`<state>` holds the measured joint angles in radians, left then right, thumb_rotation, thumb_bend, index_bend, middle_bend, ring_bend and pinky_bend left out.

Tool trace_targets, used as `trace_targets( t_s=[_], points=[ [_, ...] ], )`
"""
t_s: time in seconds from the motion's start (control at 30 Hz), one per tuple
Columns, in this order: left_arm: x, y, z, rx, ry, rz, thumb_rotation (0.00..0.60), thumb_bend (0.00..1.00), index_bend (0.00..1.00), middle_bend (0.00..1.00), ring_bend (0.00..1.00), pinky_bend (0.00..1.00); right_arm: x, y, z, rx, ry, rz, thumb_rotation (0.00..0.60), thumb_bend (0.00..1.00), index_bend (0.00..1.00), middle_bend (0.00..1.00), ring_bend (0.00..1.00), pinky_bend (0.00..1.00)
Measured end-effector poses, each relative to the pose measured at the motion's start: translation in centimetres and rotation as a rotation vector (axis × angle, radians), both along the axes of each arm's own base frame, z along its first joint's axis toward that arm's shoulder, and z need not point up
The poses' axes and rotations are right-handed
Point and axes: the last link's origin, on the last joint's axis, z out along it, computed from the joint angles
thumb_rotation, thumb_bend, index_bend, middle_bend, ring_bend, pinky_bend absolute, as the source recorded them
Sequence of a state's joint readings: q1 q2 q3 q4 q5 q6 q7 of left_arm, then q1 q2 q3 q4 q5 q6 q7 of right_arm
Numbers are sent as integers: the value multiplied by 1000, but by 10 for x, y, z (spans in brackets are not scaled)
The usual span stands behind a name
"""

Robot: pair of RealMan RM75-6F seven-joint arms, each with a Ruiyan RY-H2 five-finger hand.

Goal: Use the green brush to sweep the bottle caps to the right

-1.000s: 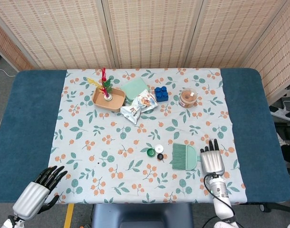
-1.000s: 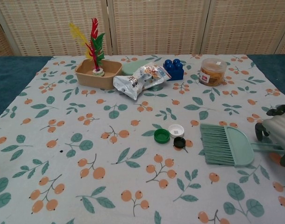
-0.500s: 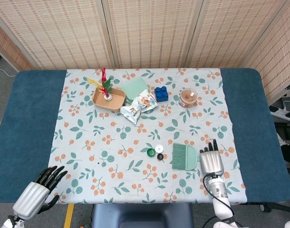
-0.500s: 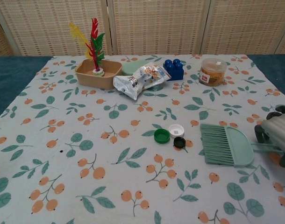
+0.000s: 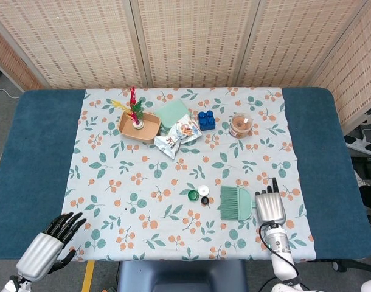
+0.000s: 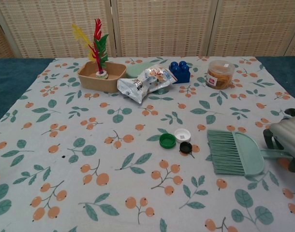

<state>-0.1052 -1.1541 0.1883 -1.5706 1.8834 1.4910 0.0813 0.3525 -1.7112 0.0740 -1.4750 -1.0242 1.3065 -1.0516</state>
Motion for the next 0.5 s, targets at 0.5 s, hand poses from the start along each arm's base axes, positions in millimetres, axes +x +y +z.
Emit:
trace_targets(
  t_s=[0.5],
  points=[
    [0, 1, 3, 7, -9, 4, 600, 387, 0, 0, 0, 116, -1, -1, 15, -8, 58, 103, 600, 408, 999, 810, 565, 0]
  ],
)
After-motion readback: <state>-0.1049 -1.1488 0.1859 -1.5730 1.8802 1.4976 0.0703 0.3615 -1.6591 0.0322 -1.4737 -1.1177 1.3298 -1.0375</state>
